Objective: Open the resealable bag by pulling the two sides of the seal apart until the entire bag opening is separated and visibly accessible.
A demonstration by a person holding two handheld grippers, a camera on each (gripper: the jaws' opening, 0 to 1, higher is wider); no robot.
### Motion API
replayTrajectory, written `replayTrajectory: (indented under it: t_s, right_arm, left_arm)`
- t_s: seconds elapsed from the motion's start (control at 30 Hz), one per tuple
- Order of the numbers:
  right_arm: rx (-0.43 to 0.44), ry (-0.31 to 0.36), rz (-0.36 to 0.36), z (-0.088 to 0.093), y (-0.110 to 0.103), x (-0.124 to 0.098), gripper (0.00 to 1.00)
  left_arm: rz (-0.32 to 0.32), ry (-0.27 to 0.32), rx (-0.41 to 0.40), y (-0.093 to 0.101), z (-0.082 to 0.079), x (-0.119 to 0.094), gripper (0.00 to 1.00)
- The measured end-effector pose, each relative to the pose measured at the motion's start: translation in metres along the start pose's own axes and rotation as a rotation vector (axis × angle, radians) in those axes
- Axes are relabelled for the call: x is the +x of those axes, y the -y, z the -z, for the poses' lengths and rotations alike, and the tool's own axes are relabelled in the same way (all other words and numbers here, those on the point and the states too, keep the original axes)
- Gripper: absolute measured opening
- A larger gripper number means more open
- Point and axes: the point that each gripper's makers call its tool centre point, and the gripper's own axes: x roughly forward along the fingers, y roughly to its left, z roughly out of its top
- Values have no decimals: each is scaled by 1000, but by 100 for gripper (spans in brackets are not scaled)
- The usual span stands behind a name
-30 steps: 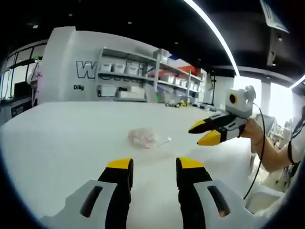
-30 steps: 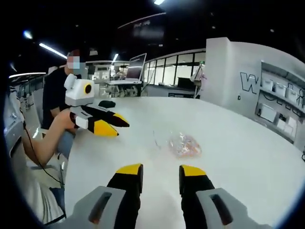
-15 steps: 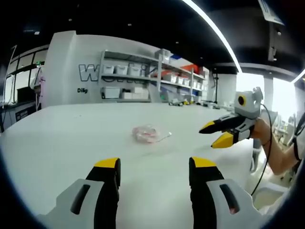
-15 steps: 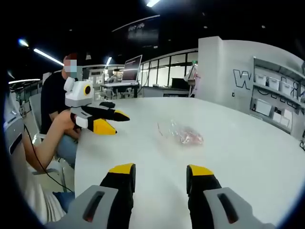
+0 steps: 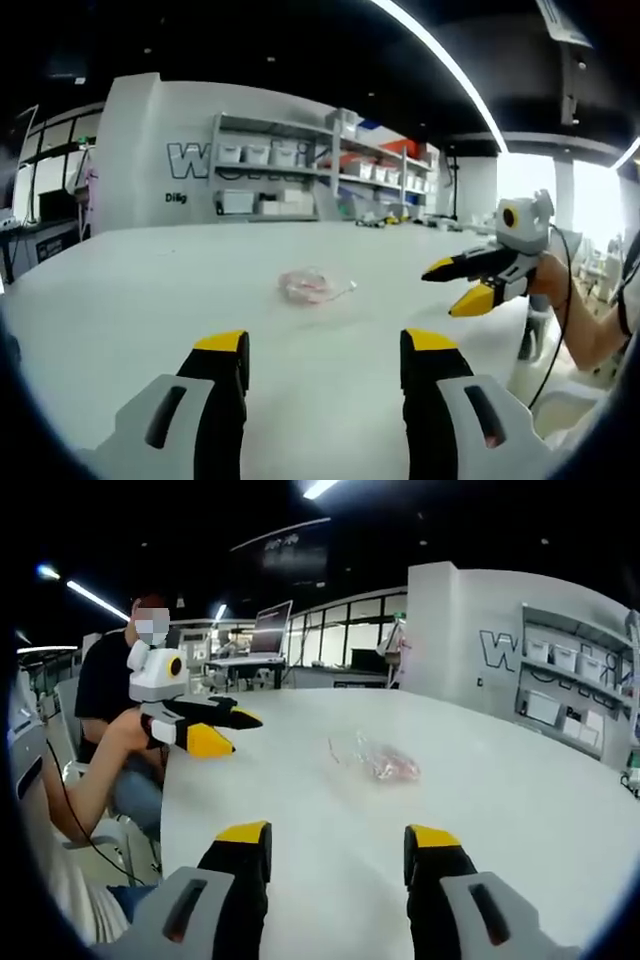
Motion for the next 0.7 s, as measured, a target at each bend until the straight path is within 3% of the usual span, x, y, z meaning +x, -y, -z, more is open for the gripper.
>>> replayTrajectory:
  t_s: [0.2,0.53,0.7]
  right_arm:
    - [15,26,30,2,0,-6,71]
    - [36,52,66,12,-3,-16,82]
    - [72,50,99,18,-3,-16,95]
  left_arm:
    - [-9,6,17,3,-1,-1,70]
    - [-25,13,27,9,-3,0,78]
    - [-15,20,42,15,-3,-6,81]
